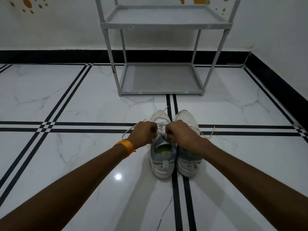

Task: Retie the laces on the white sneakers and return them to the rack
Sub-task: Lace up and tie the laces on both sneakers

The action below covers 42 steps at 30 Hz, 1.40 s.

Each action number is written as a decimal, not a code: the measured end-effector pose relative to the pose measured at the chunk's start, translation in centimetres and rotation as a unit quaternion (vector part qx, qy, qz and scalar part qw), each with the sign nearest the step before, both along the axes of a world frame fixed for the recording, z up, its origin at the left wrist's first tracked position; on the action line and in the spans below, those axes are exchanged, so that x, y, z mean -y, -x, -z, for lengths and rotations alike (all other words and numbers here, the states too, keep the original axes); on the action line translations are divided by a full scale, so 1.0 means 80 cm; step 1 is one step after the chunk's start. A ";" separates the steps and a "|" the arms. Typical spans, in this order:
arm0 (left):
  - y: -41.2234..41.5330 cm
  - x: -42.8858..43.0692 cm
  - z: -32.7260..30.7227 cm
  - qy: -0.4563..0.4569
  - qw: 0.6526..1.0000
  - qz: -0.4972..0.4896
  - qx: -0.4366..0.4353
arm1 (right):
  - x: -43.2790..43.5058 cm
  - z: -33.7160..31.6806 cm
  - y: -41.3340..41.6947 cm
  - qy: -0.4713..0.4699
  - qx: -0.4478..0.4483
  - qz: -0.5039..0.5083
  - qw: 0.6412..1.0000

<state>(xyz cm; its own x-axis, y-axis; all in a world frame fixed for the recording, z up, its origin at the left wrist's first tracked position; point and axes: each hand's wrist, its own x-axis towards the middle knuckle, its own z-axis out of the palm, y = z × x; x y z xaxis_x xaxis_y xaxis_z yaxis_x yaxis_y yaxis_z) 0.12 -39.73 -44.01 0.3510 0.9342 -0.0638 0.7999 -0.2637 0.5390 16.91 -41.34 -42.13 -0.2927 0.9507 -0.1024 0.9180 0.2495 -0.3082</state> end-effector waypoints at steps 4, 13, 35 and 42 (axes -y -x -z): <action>0.002 -0.001 -0.003 -0.003 1.000 0.000 0.006 | -0.004 0.000 -0.014 -0.016 0.031 0.010 0.999; 0.019 0.003 -0.003 -0.070 0.984 0.064 -0.148 | 0.020 0.005 -0.032 -0.027 0.193 -0.028 0.980; 0.010 0.019 -0.019 0.129 0.918 -0.136 0.351 | 0.020 -0.023 -0.015 0.136 -0.491 0.133 0.850; -0.014 0.023 -0.001 0.172 0.820 -0.187 0.513 | 0.018 -0.001 0.008 0.126 -0.617 0.215 0.746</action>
